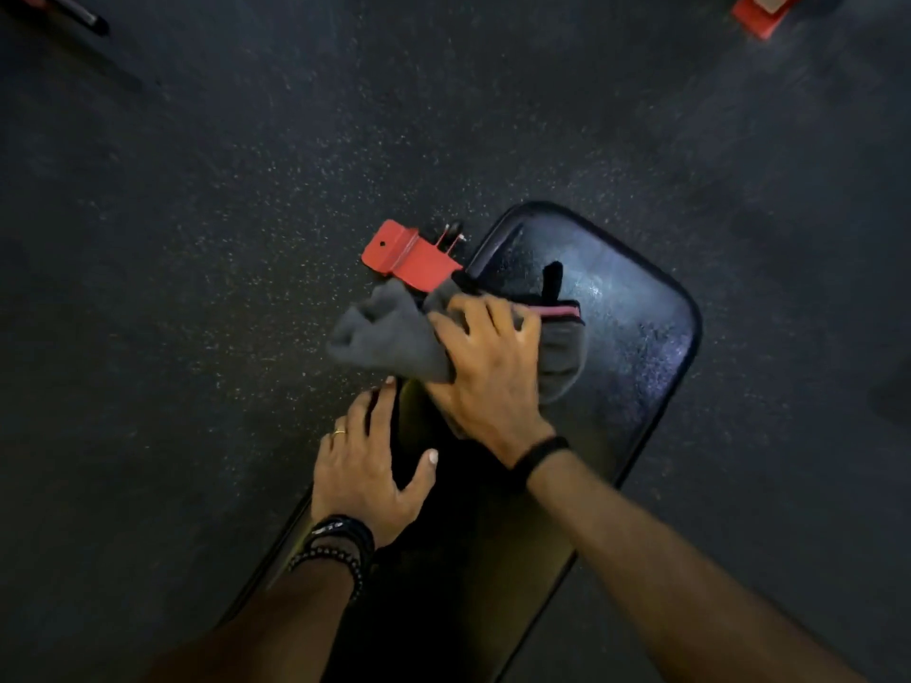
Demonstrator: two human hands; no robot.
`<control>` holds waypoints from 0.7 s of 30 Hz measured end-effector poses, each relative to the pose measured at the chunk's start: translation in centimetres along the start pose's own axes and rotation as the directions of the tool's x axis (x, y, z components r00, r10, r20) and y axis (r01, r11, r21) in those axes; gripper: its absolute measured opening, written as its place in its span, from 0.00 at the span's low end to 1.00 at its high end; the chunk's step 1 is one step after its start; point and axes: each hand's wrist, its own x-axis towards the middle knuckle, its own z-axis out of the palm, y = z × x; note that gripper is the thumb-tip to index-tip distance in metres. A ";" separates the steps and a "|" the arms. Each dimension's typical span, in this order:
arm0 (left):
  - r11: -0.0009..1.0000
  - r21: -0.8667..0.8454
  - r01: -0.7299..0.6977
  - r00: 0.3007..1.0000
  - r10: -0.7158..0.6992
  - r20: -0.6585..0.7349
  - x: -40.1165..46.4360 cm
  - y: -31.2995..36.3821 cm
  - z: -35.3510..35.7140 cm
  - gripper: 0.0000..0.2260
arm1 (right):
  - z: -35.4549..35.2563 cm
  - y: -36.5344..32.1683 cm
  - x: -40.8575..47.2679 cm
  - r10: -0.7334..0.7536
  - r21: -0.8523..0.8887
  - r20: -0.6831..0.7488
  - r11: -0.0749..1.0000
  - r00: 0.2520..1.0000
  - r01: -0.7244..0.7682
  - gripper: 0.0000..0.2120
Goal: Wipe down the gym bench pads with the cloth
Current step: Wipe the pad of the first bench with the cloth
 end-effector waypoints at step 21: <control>1.000 -0.012 -0.006 1.000 0.006 -0.003 0.2 0.0 0.1 0.38 | -0.3 5.0 12.7 0.143 -0.229 0.068 0.965 0.987 -0.124 0.20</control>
